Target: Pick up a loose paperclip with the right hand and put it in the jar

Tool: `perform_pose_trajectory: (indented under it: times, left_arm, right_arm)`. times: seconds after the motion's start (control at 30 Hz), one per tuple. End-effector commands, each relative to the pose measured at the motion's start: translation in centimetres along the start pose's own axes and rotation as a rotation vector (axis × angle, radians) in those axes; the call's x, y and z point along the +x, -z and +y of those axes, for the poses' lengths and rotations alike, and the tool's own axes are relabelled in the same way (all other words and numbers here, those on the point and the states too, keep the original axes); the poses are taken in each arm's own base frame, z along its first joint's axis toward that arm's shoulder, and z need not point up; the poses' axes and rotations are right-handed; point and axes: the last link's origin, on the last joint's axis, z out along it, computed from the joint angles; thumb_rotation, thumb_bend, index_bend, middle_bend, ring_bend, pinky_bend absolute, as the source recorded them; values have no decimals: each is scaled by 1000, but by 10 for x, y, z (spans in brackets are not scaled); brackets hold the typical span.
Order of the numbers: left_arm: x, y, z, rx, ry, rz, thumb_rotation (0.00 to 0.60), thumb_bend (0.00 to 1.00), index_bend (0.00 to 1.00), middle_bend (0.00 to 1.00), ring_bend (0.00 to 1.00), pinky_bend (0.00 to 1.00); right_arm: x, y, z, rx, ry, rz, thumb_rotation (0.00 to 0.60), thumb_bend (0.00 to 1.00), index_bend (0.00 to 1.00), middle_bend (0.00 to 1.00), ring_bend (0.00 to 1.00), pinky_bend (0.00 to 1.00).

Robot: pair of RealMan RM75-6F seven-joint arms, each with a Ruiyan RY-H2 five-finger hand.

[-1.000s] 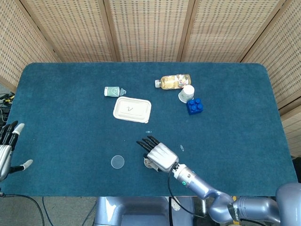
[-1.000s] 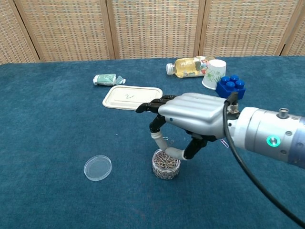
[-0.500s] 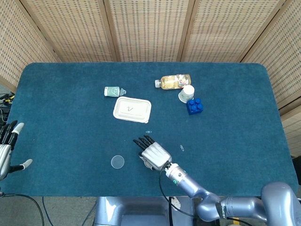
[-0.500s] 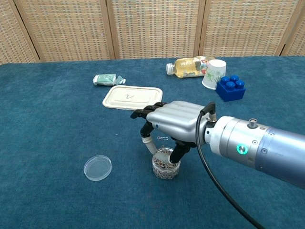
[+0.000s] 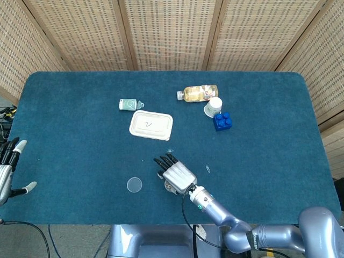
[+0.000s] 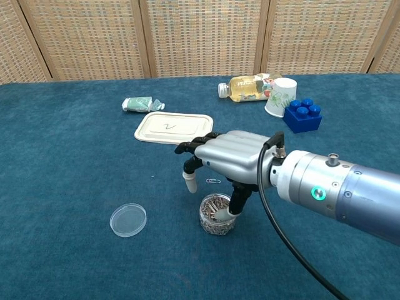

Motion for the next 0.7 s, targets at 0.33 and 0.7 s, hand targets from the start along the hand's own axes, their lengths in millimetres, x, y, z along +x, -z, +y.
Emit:
perform_pose_trajectory:
  times: [0.33, 0.7]
  left_arm:
    - [2, 1, 0, -7, 11, 4, 600, 0, 0, 0, 0, 0]
    - [5, 12, 2, -21, 17, 22, 600, 0, 0, 0, 0, 0]
  right_arm:
    - [53, 40, 39, -57, 89, 149, 600, 189, 357, 43, 0, 0]
    - [43, 157, 166, -368, 226, 238, 600, 0, 0, 0, 0, 0]
